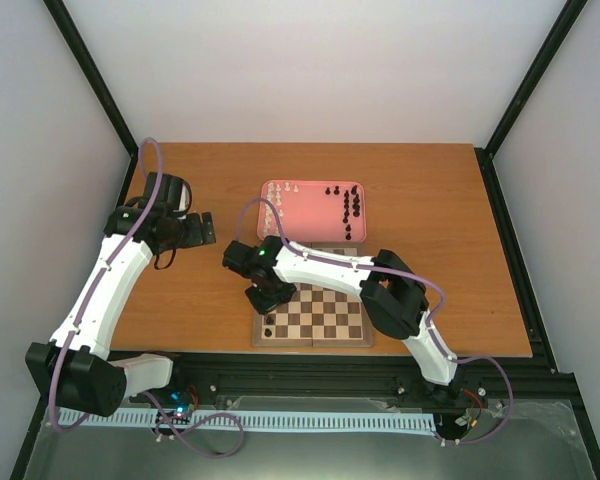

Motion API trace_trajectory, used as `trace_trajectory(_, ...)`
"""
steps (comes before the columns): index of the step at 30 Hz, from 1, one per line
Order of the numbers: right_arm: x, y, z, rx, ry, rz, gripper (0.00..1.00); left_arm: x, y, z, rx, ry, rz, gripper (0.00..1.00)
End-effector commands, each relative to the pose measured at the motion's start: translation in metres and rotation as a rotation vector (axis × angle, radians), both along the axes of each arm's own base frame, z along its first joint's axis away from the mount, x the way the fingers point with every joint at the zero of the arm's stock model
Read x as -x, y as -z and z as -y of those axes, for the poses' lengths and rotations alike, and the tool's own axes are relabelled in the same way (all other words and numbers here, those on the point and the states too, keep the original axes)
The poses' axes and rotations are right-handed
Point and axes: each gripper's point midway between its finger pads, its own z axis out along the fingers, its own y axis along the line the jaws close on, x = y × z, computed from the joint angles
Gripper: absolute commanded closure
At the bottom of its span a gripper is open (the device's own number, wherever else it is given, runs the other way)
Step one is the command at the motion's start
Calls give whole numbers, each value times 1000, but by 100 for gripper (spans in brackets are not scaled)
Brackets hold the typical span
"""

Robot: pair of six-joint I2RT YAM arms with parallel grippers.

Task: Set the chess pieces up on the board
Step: Place the chess piece on the chessboard.

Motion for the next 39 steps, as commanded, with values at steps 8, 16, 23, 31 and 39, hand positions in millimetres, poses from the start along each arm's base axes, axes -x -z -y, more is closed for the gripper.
trace_trajectory(8,-3,5,-8,14,-18,6,96,-2,-12,-1,-11,15,33,0)
trace_trajectory(16,-3,4,-7,20,-21,3,95,0,-8,0,-7,21,25,0)
trace_trajectory(23,0,1,-2,18,-16,-1,95,2,-4,-1,-9,19,21,0)
trace_trajectory(31,4,2,-2,14,-26,-14,95,1,-4,0,-6,20,19,0)
trace_trajectory(39,7,0,2,15,-30,-18,95,2,-3,-2,-14,18,19,0)
